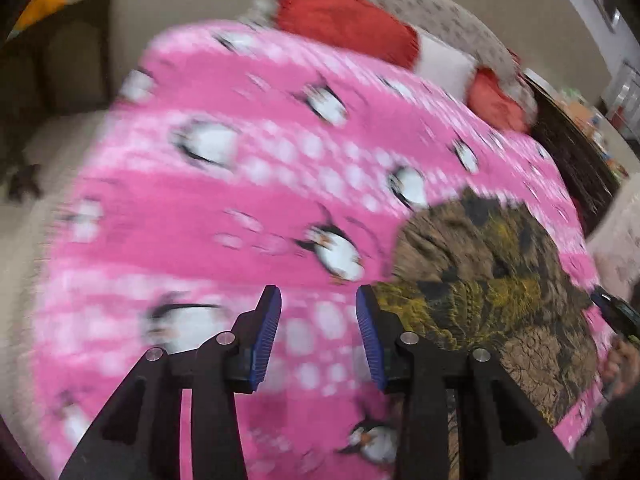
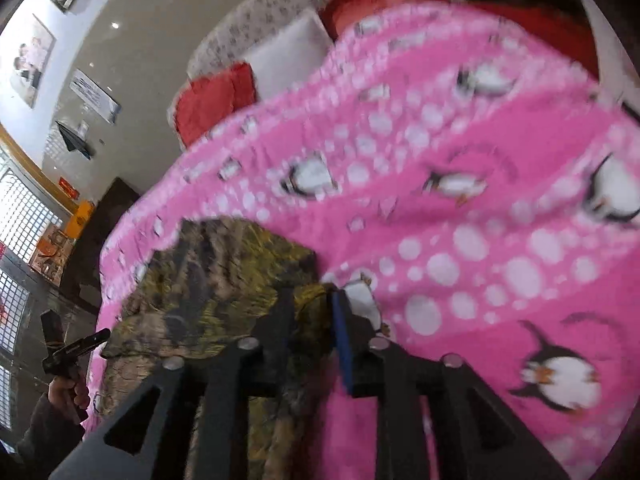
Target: Fold small clothes
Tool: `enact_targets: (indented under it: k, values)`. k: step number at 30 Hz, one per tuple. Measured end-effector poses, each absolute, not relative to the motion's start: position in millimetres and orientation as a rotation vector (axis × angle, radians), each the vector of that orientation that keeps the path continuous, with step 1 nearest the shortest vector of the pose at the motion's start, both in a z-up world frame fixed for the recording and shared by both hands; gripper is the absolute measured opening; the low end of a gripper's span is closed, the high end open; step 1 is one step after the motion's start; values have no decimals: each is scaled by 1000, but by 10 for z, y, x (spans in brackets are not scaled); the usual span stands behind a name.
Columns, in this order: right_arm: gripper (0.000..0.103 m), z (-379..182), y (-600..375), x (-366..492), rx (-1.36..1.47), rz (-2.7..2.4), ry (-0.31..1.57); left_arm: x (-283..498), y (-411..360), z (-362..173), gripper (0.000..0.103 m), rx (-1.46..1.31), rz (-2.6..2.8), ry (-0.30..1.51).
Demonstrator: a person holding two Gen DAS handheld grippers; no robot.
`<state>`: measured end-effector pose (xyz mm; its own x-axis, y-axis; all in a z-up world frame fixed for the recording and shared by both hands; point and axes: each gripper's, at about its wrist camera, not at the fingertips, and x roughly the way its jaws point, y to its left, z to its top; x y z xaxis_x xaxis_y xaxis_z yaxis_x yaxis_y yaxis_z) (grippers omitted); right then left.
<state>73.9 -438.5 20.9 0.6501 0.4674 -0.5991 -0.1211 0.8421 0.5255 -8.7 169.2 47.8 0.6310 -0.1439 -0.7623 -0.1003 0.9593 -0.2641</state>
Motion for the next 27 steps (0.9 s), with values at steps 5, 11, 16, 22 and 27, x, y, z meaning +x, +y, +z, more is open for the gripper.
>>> enact_targets:
  k: [5,11,16,22,27]
  values:
    - [30,679,-4152,465,267,335,753,-325,1075,785,17,-227,-224,833]
    - [31,480,-3223,451,-126,414,958,-176,-10,224,17,114,-271,1043]
    - [47,181,-3088,729,-229,265,1070,-14,-44,147,17,82,-192,1059]
    - [47,484,-2968,1354,-153,300,925,627,592,485,13,-160,73,943]
    - [49,957,-3069,1309,-11,255,743,418,795,761,13,-287,141,770]
